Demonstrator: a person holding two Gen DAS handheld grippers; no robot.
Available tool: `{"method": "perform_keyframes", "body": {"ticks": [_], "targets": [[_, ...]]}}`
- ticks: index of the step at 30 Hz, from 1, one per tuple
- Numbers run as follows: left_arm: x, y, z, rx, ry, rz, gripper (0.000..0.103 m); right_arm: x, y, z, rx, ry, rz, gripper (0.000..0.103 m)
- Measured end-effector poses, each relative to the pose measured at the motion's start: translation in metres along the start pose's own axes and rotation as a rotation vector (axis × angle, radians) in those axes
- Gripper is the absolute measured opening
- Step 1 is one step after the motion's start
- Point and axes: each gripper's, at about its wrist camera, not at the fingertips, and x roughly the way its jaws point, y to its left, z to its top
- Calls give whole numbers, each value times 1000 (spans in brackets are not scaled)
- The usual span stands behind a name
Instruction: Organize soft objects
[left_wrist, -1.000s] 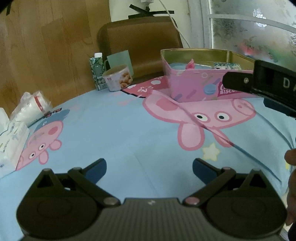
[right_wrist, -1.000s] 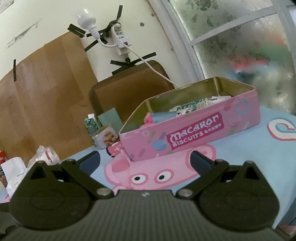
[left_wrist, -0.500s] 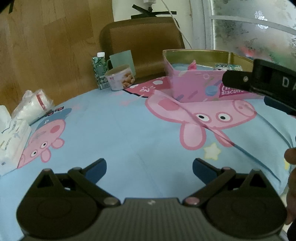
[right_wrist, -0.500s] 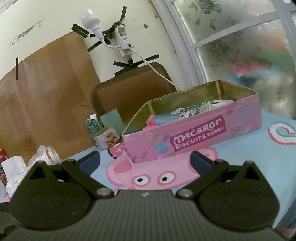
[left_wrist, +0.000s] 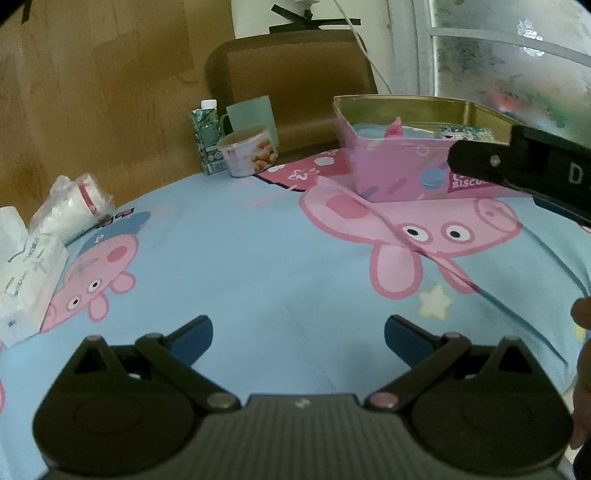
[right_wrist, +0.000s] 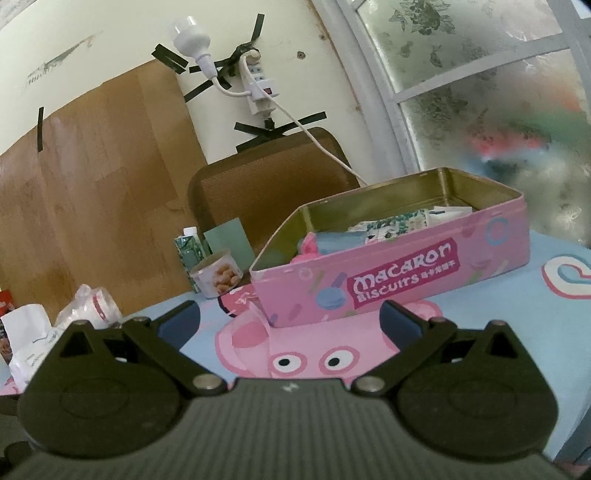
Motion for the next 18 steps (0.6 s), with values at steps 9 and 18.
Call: {"method": "perform_keyframes", "body": {"ticks": [9, 18], "targets": [[1, 1, 1, -1, -4, -3, 103, 1, 0, 1, 12, 1, -9, 103], [-1, 1, 2, -14, -27, -16, 103, -2, 0, -1, 11, -8, -18, 103]]}}
